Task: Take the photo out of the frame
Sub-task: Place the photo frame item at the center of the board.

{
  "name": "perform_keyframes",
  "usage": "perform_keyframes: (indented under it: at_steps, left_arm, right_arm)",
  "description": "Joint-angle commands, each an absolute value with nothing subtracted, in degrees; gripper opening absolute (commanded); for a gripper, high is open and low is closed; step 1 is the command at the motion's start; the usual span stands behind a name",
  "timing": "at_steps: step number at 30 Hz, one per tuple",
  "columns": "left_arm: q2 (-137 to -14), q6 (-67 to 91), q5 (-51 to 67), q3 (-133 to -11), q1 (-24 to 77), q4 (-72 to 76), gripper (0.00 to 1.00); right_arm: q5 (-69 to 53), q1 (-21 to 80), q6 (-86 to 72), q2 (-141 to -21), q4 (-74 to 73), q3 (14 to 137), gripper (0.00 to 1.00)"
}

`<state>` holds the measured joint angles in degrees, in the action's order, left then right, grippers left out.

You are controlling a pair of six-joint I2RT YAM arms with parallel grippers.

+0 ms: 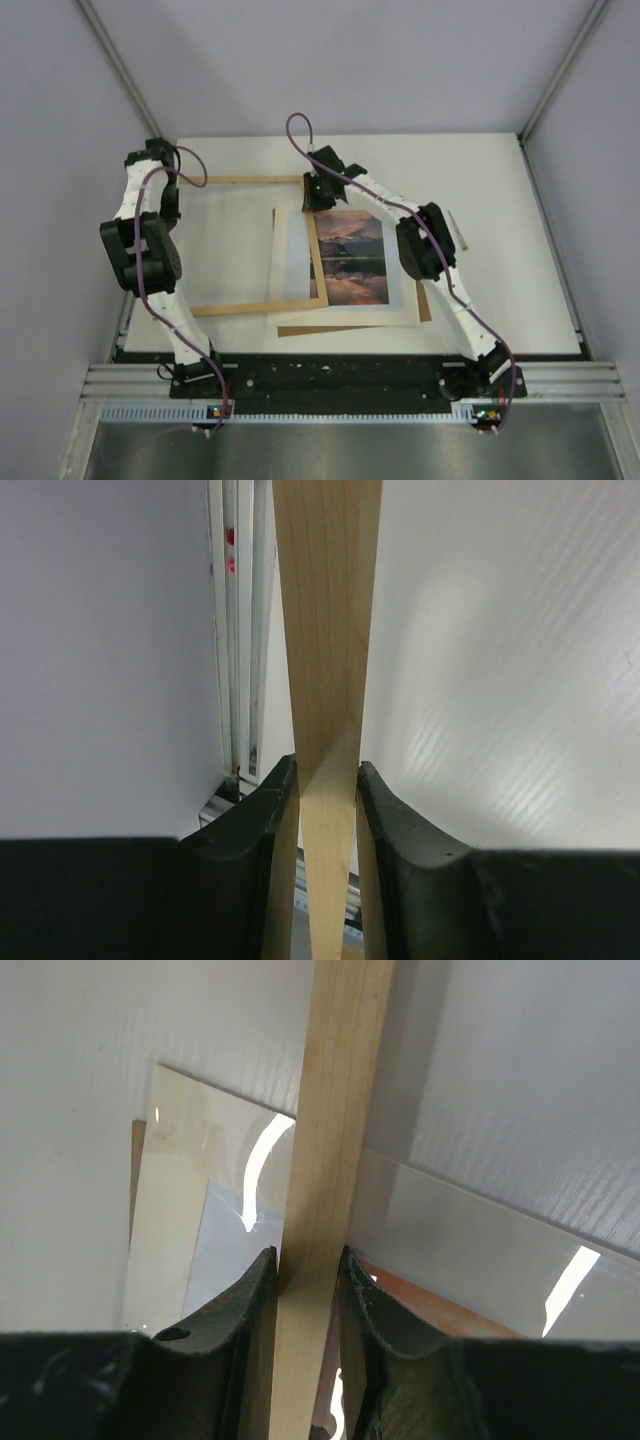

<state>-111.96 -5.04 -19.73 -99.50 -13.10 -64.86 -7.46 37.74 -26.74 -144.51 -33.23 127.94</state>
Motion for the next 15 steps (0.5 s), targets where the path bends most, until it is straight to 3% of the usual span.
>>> perform_keyframes:
  at_steps: [1,13,15]
  left_arm:
    - [-116.88,-5.27,-15.38,-100.28,-11.43,-57.31,0.0]
    - [-127.09,-5.72,-20.65,-105.12,-11.78,-53.88,0.0]
    - [-127.79,-5.71,-21.18,-105.12,-11.78,-53.7,0.0]
  right_arm:
    - [-18.72,44.38,-30.23,-145.28,-28.57,134.64,0.0]
    - [-19.42,47.02,-33.31,-147.74,-27.6,135.17,0.0]
    - [-19.34,47.02,-32.7,-147.48,-27.68,135.61,0.07]
